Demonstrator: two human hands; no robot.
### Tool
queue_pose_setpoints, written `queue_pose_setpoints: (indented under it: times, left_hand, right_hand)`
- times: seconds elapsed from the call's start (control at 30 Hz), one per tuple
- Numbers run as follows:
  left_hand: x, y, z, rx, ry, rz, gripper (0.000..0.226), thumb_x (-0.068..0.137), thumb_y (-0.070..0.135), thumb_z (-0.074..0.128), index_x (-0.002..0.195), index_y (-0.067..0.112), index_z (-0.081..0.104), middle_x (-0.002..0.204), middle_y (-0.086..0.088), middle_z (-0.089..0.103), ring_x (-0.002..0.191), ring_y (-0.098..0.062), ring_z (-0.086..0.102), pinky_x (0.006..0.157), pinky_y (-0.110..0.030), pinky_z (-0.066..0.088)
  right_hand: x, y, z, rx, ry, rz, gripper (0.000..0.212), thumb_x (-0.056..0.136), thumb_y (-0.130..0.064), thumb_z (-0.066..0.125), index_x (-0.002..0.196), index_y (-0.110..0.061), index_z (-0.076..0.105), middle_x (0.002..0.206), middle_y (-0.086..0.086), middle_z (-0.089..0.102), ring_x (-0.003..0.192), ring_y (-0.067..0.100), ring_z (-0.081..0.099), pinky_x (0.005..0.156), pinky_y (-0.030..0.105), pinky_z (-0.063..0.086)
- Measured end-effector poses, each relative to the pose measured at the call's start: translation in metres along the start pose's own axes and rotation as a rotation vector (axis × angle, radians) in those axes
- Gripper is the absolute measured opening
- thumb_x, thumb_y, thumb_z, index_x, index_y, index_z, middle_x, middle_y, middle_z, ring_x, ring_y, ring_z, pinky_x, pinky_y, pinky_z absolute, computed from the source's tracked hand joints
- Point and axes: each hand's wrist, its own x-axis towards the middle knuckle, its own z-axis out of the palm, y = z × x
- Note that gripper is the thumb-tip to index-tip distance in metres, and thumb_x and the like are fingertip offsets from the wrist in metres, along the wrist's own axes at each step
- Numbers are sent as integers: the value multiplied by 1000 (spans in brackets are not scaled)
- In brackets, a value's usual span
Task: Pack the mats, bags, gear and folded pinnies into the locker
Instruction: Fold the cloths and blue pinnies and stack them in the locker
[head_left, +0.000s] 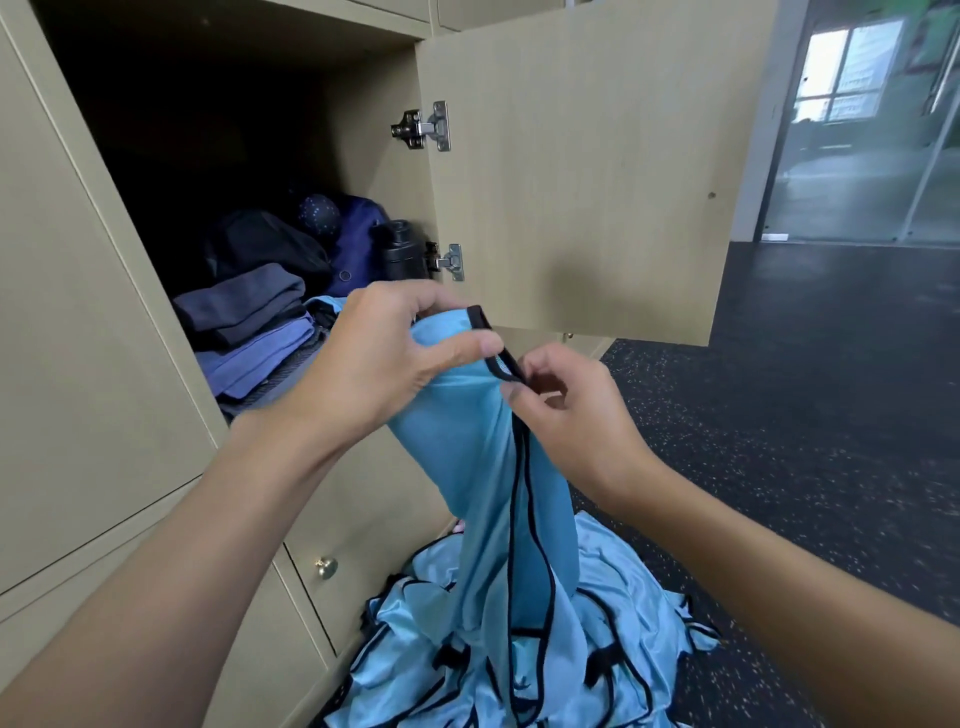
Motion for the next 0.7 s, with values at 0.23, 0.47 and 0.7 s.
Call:
queue_pose_setpoints:
  times: [0.23,0.47,0.7]
  left_hand:
    - [-2,-5,-6,-17,-96,-17,27,84,27,79,65,12,66,61,-10,58,55,-9,44,52,-27,34]
    - [2,-4,-8,-110,224,7,31,92,22,70,72,2,60,66,-22,56,55,-18,47,46,-28,37]
    - [3,-9,-21,-85,367,-15,32,94,21,68,76,-3,57,72,-27,55,57,-16,45,49,-23,36]
  right_hand:
    - [-6,0,-1,-45,-60,-14,11,92,-11,63,83,-7,59,68,8,56,61,10,43,59,27,38]
    - [-16,8,13,-211,-84,40,27,88,-7,62,67,-17,47,65,-5,46,56,7,37,54,18,34]
    - [-16,14,14,-169,-93,102,22,90,-5,58,73,-17,50,64,-5,51,54,6,39,52,15,37]
